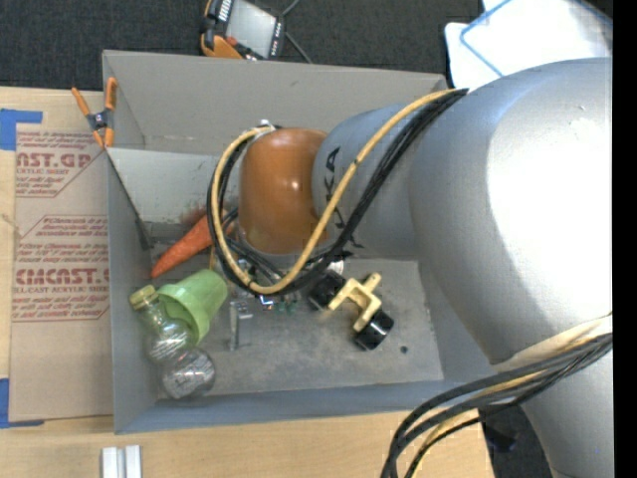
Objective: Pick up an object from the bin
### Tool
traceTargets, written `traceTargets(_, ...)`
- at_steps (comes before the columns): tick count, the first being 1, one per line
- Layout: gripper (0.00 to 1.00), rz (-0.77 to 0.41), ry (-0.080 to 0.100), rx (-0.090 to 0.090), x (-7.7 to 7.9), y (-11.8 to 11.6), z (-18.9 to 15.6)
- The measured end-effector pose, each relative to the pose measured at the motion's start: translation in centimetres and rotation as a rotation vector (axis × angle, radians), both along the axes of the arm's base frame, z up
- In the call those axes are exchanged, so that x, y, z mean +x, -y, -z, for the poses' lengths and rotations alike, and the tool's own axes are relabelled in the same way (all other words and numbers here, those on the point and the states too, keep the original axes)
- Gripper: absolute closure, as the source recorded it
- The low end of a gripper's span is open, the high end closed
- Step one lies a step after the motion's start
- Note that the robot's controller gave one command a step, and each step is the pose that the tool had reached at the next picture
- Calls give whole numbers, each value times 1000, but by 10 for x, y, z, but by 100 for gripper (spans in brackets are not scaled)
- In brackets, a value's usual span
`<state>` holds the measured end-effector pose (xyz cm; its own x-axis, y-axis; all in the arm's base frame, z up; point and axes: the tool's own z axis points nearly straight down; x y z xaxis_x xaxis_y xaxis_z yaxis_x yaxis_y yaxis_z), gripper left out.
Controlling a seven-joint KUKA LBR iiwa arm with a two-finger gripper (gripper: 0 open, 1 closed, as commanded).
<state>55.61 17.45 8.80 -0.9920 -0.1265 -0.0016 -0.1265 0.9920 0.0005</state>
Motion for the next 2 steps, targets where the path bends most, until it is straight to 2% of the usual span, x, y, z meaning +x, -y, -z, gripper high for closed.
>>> traceTargets(1,0,55,0,1,-34,36,9)
traceTargets(2,0,-391,3,0,-23,-12,16)
